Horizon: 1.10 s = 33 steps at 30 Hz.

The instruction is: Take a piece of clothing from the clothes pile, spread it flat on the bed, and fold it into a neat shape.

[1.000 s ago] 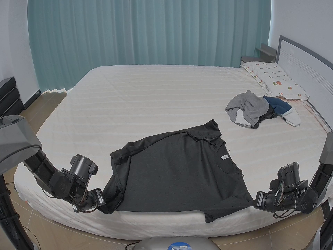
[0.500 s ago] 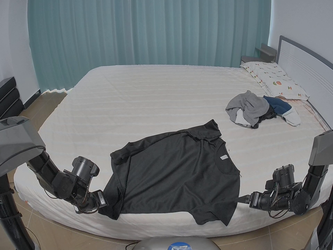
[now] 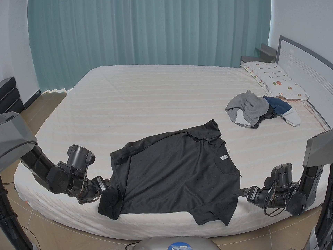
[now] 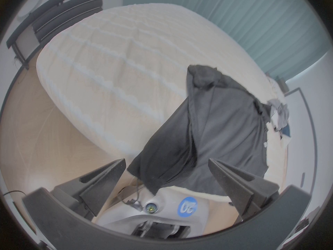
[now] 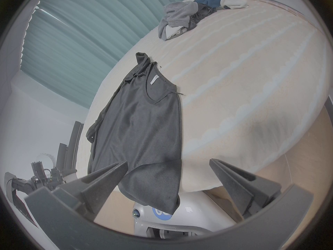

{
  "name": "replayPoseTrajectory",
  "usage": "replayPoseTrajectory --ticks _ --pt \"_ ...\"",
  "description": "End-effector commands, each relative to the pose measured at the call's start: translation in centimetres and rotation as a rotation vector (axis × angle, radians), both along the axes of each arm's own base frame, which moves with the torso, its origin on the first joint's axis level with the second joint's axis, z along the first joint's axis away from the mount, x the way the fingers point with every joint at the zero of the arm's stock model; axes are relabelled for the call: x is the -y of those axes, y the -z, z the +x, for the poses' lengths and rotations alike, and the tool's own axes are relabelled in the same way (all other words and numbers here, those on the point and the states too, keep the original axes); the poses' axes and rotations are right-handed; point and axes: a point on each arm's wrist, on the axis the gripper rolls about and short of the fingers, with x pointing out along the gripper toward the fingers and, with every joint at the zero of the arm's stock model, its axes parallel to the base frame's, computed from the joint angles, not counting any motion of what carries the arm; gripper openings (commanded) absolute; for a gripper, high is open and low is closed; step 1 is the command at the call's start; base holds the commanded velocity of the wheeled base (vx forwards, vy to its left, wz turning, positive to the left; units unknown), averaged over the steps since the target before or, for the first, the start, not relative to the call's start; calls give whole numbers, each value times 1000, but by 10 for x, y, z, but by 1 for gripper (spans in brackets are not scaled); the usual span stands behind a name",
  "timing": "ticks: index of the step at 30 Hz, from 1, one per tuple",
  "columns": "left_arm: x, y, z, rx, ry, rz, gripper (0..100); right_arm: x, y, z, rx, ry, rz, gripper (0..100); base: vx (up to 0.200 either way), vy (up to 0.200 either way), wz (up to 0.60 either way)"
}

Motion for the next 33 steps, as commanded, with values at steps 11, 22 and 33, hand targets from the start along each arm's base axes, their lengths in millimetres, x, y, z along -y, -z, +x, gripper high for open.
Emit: replayPoseTrajectory --ticks 11,22,33 --pt "5 3 12 17 -29 -31 100 -1 3 2 -33 23 71 100 0 0 0" --pt "6 -4 22 48 -90 -79 100 -3 2 2 -28 20 75 100 0 36 0" --pt "6 -1 23 39 -94 -79 100 -4 0 5 0 35 100 100 0 127 0"
